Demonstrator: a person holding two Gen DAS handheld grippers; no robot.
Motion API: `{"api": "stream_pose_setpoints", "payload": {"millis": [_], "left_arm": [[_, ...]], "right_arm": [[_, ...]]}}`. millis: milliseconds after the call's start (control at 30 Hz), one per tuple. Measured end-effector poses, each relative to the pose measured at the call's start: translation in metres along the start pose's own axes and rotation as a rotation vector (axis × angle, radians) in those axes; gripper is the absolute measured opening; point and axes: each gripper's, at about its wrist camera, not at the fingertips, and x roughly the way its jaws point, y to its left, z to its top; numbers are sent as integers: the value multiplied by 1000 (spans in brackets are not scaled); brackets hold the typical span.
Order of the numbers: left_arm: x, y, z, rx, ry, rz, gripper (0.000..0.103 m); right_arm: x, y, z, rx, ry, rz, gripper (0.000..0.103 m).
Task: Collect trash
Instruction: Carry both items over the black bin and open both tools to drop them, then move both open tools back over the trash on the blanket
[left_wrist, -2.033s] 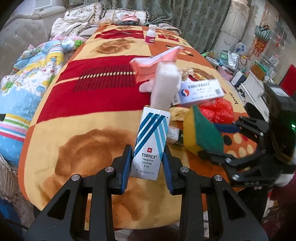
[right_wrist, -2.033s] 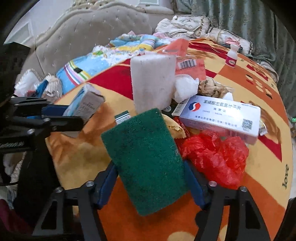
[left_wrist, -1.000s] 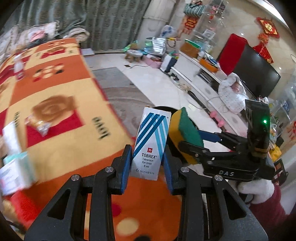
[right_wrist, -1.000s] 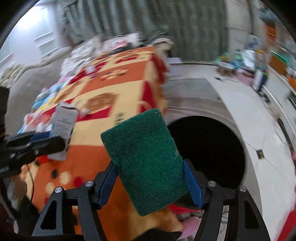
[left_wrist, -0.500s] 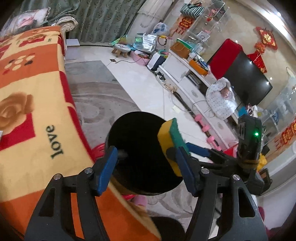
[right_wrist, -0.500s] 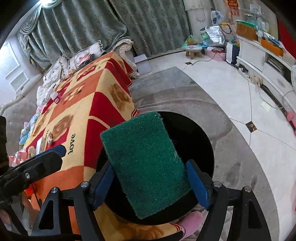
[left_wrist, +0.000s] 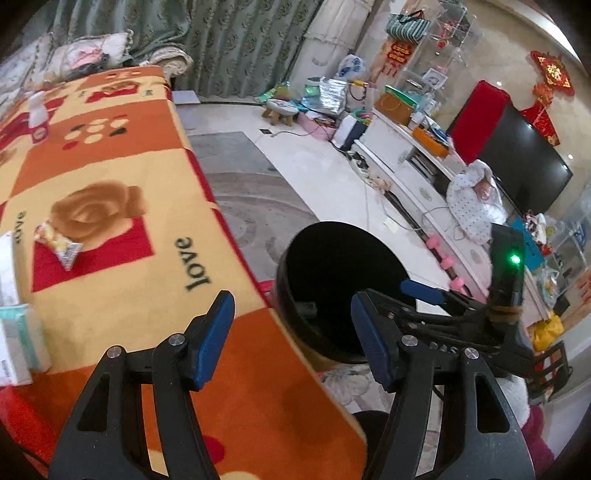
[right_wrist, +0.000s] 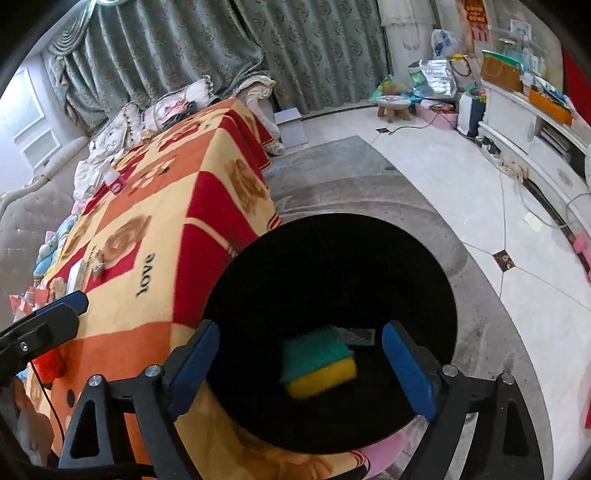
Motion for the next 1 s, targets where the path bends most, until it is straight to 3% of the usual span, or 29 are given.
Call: {"api": "stream_pose_setpoints", "payload": {"millis": [233, 567, 1000], "left_arm": [[-21, 14, -10, -15, -20, 76, 65], [-68, 35, -30, -12, -88, 198, 65], [-149, 96, -61, -72, -175, 318, 65]], "right_arm": [[-15, 36, -8, -85, -16, -9, 88], [-27, 95, -17, -148, -18, 53, 88], [-16, 189, -34, -257, 28, 167, 88]]}}
